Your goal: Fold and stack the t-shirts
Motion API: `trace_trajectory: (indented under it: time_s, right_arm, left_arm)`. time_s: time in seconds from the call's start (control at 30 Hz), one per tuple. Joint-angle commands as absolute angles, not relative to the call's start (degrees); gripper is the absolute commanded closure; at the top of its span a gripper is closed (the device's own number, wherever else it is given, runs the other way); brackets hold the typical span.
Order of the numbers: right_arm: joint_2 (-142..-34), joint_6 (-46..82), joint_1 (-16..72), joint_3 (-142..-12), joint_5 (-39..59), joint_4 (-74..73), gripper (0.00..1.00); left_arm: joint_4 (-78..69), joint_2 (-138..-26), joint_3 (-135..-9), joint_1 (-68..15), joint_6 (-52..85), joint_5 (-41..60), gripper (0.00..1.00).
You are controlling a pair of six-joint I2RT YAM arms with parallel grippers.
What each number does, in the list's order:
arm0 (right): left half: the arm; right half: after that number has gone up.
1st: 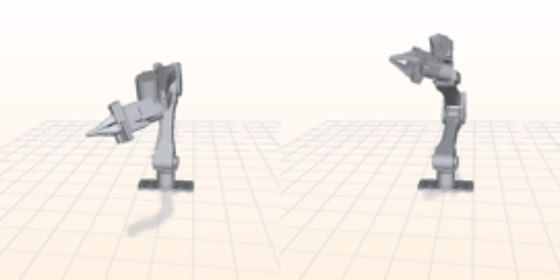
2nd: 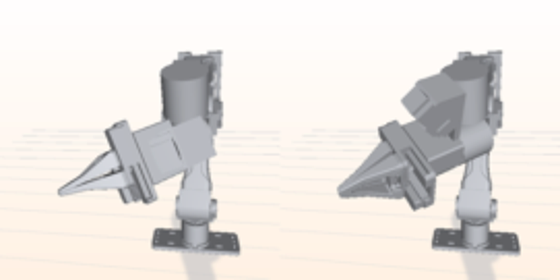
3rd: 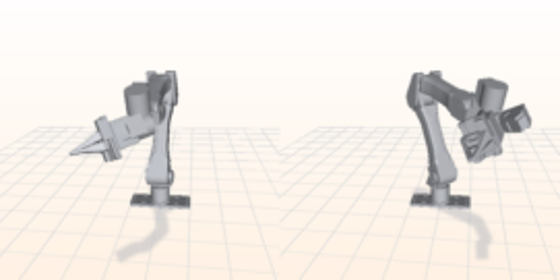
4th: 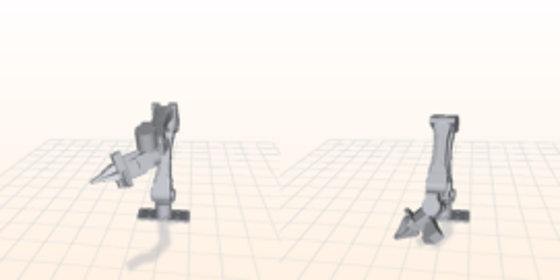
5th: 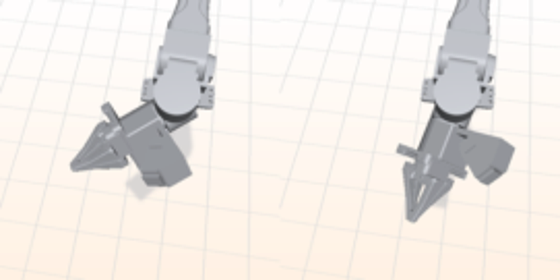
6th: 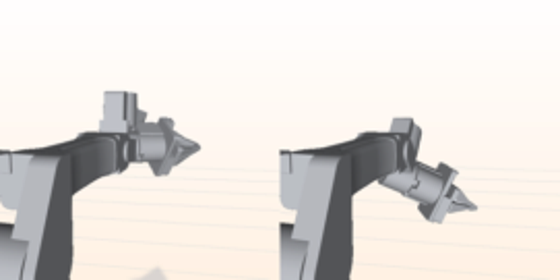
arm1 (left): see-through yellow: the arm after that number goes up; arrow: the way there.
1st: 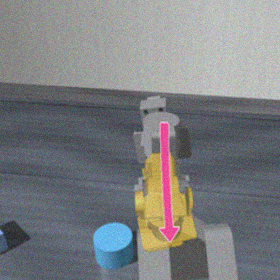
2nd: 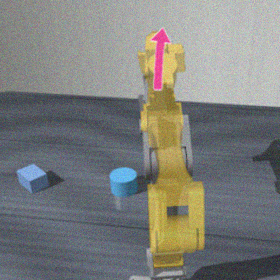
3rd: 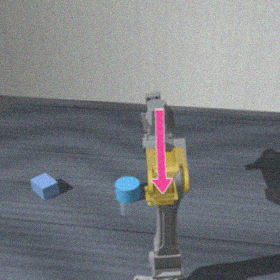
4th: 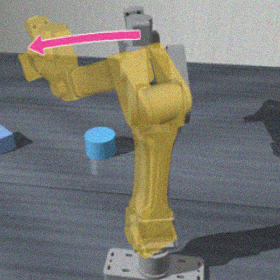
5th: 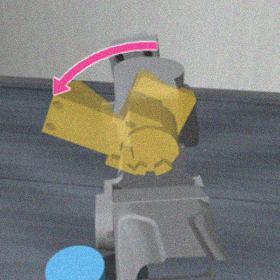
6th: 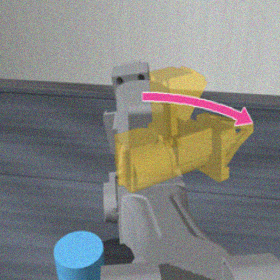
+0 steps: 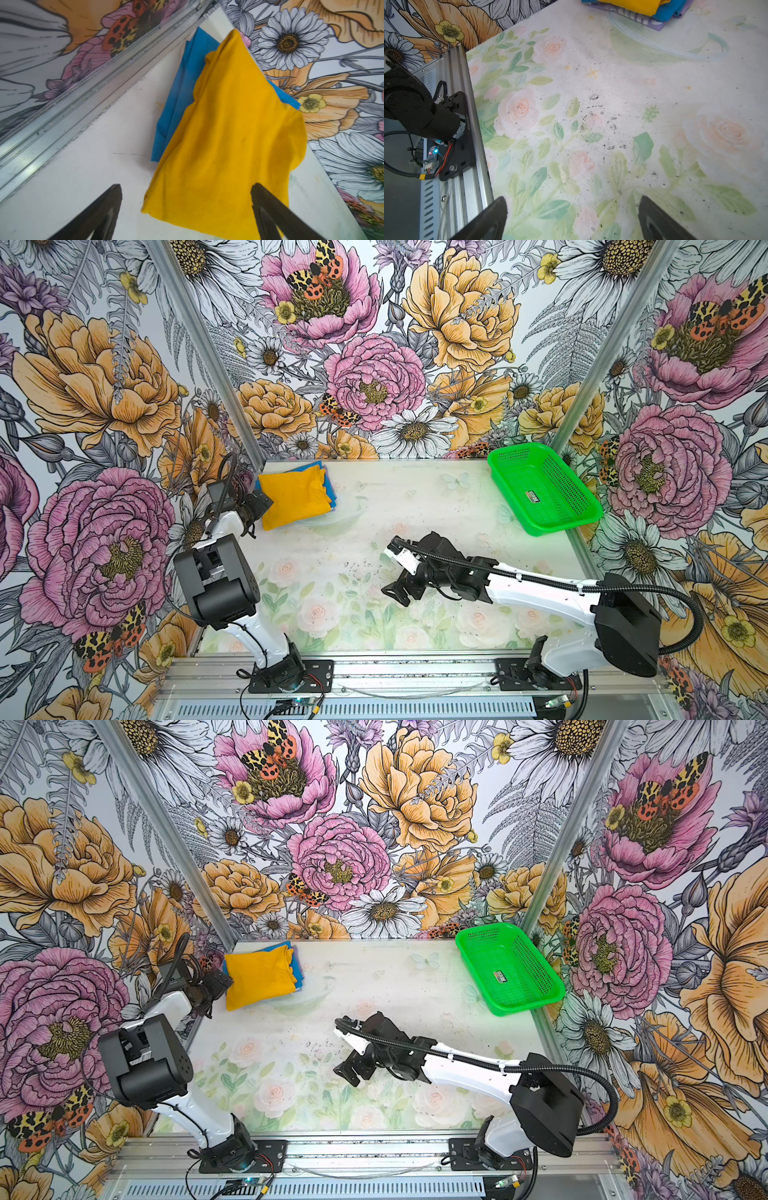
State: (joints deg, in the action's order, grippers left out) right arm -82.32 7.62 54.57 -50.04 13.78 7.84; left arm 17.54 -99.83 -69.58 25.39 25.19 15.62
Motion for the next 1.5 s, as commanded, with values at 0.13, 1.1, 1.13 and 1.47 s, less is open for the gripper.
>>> trace_trajectory:
  time_s: [0.13, 1.1, 1.13, 1.47]
  right_arm:
    - [-83.3, 8.3, 54.9, -50.5, 12.7, 6.3, 0.01]
    - [-80.1, 10.3, 51.5, -45.7, 10.4, 7.5, 0.00]
    - [-80.2, 10.4, 51.4, -45.8, 10.4, 7.5, 0.01]
    - [-80.8, 10.5, 51.2, -45.9, 10.6, 7.4, 0.00]
  left_arm:
    - [31.6, -108.9, -91.2, 15.1, 15.4, 13.8, 0.01]
    - [53.3, -146.5, -138.0, -1.9, 8.3, -23.4, 0.78]
    - [53.2, -146.3, -138.1, -1.8, 8.4, -23.0, 0.83]
    - [53.0, -146.0, -142.5, 3.1, 13.2, -8.0, 1.00]
